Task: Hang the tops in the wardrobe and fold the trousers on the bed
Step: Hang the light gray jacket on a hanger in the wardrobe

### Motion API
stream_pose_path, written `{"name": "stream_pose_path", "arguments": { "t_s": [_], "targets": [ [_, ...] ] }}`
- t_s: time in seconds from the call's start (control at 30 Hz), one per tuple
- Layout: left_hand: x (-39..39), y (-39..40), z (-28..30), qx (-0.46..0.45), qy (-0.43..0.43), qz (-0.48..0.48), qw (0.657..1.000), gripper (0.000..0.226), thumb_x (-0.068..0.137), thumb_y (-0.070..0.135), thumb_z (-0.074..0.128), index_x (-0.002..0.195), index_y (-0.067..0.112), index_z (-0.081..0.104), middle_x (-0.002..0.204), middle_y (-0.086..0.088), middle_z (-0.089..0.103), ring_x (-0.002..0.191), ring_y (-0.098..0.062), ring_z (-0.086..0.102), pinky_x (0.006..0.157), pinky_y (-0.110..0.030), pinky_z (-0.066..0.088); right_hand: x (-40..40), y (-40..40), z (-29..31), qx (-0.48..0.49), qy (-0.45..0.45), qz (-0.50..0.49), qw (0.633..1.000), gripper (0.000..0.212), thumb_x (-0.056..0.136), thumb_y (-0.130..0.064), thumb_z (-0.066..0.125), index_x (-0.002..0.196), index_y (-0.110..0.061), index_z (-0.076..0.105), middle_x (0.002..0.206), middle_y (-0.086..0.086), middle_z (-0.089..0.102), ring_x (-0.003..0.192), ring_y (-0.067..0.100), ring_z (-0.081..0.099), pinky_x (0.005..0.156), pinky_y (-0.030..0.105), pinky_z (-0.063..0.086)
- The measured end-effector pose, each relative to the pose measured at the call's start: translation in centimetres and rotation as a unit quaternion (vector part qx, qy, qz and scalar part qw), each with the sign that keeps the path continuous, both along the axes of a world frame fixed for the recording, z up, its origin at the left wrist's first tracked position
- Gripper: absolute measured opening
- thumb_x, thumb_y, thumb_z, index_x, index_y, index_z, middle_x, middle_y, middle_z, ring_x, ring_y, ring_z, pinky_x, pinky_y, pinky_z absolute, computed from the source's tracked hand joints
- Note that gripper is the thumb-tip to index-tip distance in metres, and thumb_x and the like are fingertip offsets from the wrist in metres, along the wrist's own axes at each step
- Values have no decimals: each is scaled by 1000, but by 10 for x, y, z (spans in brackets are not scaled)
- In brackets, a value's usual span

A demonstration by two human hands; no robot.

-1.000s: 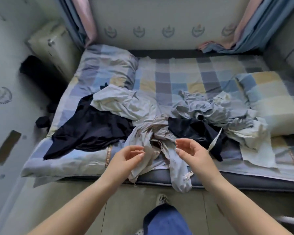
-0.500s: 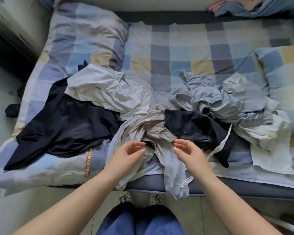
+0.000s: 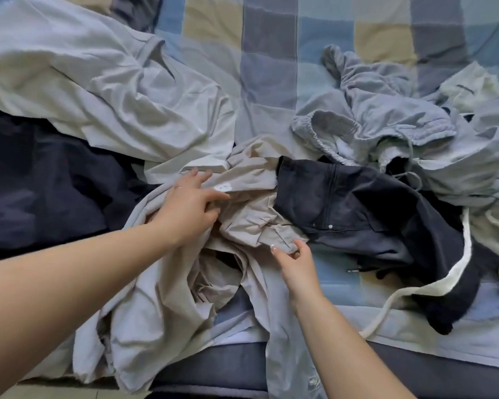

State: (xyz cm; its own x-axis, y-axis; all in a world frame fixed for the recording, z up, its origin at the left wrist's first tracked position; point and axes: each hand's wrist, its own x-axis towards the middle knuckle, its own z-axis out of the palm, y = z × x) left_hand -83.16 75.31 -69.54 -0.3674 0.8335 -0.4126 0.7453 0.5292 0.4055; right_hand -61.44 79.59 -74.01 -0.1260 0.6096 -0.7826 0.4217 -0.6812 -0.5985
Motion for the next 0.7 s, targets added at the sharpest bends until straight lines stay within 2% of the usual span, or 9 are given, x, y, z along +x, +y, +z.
{"name": "stream_pose_path", "arguments": {
  "t_s": [0.1,0.17,0.2,0.3,0.37,0.47,0.57,0.63,0.7],
  "targets": [
    [0,15,-31,-51,16,-26,998,36,88,26,58,123,21,62,137,-4,51,131,-27,38,111,-46,26,-10,9,-32,31,0,-7,1000,67,87,-20,66,144,-13,32,143,3,42,129,18,43,111,34,32],
    [0,20,-40,-13,-15,38,999,30,88,21,57,116,16,64,114,-5,66,110,-27,57,90,-32,42,-21,14,-45,55,4,2,998,60,87,-21,66,140,-10,40,140,5,48,127,20,47,111,39,34],
    [-2,21,-38,16,-34,78,996,30,88,18,57,117,14,65,109,-5,68,104,-24,60,80,-25,40,-26,16,-47,65,4,5,998,55,87,-21,66,136,-8,45,136,7,52,124,22,50,109,41,36],
    [-15,20,-20,75,-85,191,975,39,88,10,53,126,14,62,114,-2,67,98,-14,61,74,-13,36,-41,25,-44,71,29,-39,996,42,87,-10,62,128,-5,53,123,12,61,115,27,57,104,46,42],
    [-30,17,-1,108,-104,252,956,42,87,7,50,126,15,62,107,0,68,79,-7,59,62,-7,38,-46,27,-32,57,66,-71,994,36,87,1,52,123,-5,57,114,14,65,107,29,62,100,48,46],
    [-54,6,35,129,-88,296,942,44,87,8,47,129,16,59,113,7,63,95,-3,54,75,-10,39,-52,27,0,29,125,-101,987,28,92,-1,46,111,-12,64,105,13,69,95,22,66,91,41,52],
    [-67,-9,73,137,-86,303,939,47,87,8,43,130,22,58,110,14,63,86,8,53,67,-5,39,-57,30,41,-24,181,-90,979,20,97,-19,51,101,-28,68,103,1,72,95,18,69,84,40,55],
    [-70,-19,100,141,-87,302,939,50,87,7,43,132,24,57,122,12,62,96,5,55,74,-5,36,-60,32,72,-70,213,-62,972,16,94,-25,56,102,-34,68,103,-1,73,96,20,69,84,41,55],
    [-67,-29,133,146,-98,304,936,51,87,7,44,133,26,55,122,15,61,97,2,59,78,-9,36,-63,35,108,-95,224,-35,969,22,93,-20,58,109,-33,66,106,2,72,97,22,69,80,40,56]
  ]
}}
